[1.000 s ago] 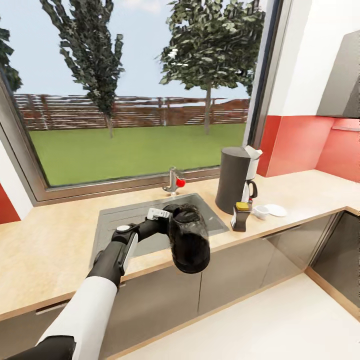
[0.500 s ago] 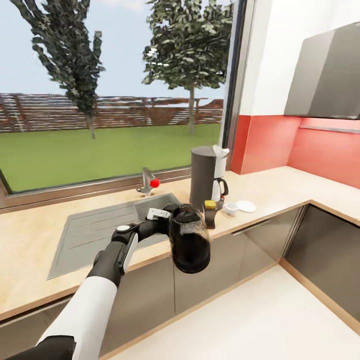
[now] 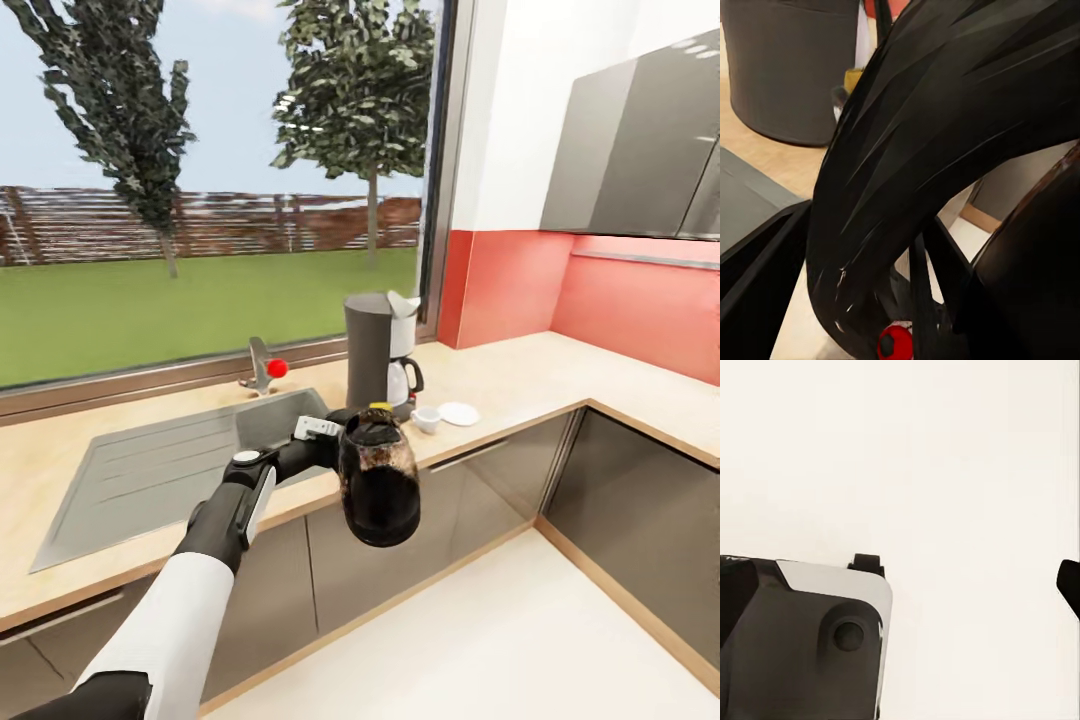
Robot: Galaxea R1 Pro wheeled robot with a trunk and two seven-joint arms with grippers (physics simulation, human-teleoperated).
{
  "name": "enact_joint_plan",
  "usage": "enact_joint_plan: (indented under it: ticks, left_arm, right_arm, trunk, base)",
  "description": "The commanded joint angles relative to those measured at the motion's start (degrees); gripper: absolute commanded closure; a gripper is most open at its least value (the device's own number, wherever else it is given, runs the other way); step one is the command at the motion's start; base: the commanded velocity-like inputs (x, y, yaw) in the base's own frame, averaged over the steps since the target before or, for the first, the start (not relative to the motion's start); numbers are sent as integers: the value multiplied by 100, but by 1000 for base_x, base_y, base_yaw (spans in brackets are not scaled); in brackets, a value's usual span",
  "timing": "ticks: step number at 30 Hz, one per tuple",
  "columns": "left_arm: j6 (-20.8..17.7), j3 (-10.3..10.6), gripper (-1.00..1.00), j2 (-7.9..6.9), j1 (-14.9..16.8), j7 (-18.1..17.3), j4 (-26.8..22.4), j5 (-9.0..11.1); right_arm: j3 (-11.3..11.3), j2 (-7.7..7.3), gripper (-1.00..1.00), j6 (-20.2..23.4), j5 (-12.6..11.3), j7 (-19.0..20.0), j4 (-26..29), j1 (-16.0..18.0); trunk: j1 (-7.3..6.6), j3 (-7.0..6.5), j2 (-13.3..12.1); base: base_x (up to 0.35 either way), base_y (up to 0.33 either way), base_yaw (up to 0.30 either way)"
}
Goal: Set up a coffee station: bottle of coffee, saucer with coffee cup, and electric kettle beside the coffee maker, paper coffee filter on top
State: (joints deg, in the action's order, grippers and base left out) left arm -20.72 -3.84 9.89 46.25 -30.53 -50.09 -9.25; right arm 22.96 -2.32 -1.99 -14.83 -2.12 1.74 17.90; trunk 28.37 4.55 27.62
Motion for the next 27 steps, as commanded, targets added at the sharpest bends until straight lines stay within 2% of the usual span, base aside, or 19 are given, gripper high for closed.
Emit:
enact_joint_plan:
  ticks: [1,9,27]
  left_arm:
    - [-29,-36,100,11,7,-58,-10,-42]
    - [-29,-38,100,11,-3,-58,-2,-42]
    - [-29,-34,100,11,-37,-58,-1,-42]
  right_arm:
    - [47,0,-100,-12,-55,-9,1,3]
    - [42,-4,-100,-12,-53,-10,2,3]
    - [42,-6,-100,-12,-46,-8,2,3]
  trunk:
    - [5,12,11]
    - [5,9,11]
    - [5,-54,11]
  base:
    - [168,-246,0]
    - [179,-240,-23]
    - [196,-227,-222]
